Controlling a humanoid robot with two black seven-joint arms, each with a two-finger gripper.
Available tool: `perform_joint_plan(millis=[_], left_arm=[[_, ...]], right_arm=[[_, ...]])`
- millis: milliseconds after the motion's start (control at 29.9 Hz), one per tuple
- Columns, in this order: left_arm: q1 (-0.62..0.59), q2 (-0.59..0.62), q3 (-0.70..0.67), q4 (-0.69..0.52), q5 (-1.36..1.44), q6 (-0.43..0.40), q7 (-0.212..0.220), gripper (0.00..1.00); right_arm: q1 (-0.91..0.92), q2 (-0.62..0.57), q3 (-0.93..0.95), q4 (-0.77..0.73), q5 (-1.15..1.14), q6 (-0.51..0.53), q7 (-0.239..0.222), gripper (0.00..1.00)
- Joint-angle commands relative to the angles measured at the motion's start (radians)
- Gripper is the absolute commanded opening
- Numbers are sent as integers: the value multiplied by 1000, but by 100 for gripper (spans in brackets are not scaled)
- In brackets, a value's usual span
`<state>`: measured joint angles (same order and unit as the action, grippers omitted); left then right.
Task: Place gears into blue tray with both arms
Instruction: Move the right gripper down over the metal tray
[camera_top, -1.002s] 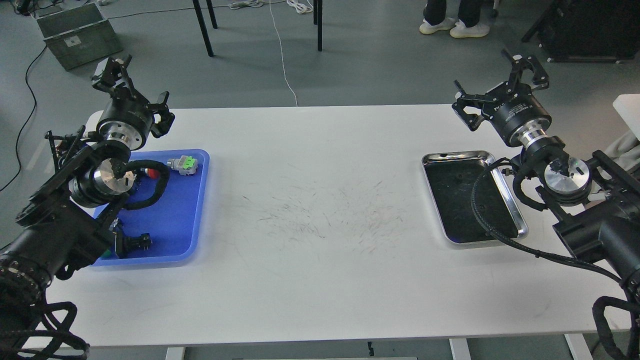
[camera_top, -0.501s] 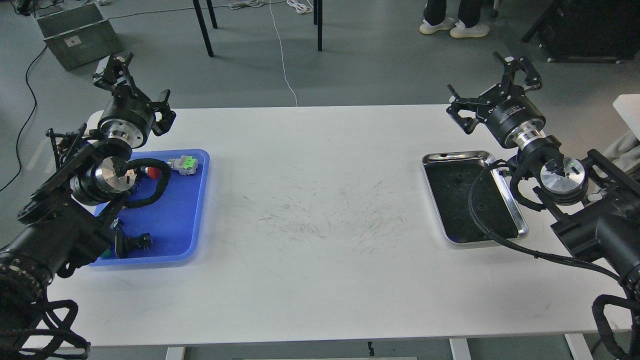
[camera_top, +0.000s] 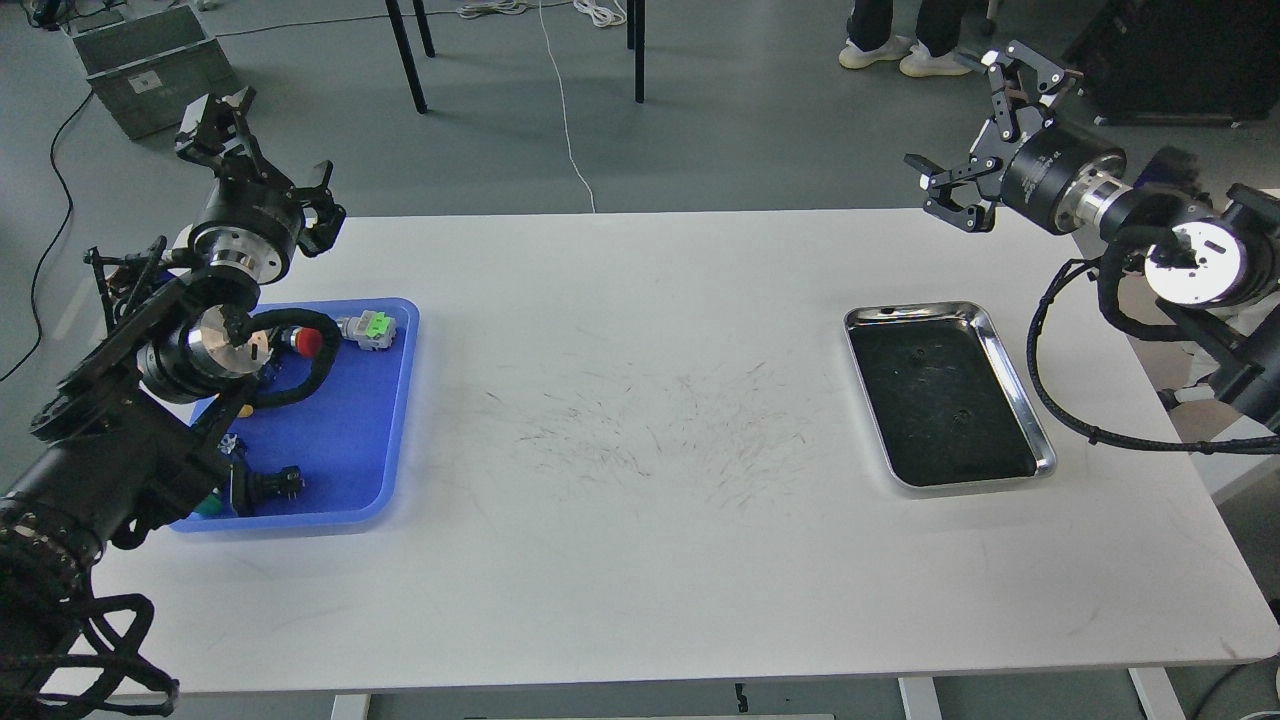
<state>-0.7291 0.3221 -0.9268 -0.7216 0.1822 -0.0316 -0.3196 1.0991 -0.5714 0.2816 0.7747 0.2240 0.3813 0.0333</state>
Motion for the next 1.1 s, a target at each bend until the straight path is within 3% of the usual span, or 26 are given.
perform_joint_plan(millis=[0, 200, 334, 535, 835, 1069], left_arm=[[7, 3, -1, 1, -3, -1, -6, 99], [8, 8, -1, 1, -7, -1, -7, 98], [10, 9, -1, 1, -7, -1, -7, 98], [10, 5, -1, 1, -7, -2, -7, 98], [8, 2, 0, 1, -7, -2, -19, 99], [8, -1, 0, 1, -9, -2, -21, 99]], right_arm=[[57, -82, -53, 80, -2, -4, 5, 99], [87, -156, -108, 147, -32, 7, -9, 99], [99, -188, -108, 221, -281, 7, -84, 99], [117, -182, -179, 271, -691, -12, -108, 99], [153, -76, -441, 227, -1064, -68, -110, 99], [131, -1, -561, 135, -1210, -94, -108, 99]])
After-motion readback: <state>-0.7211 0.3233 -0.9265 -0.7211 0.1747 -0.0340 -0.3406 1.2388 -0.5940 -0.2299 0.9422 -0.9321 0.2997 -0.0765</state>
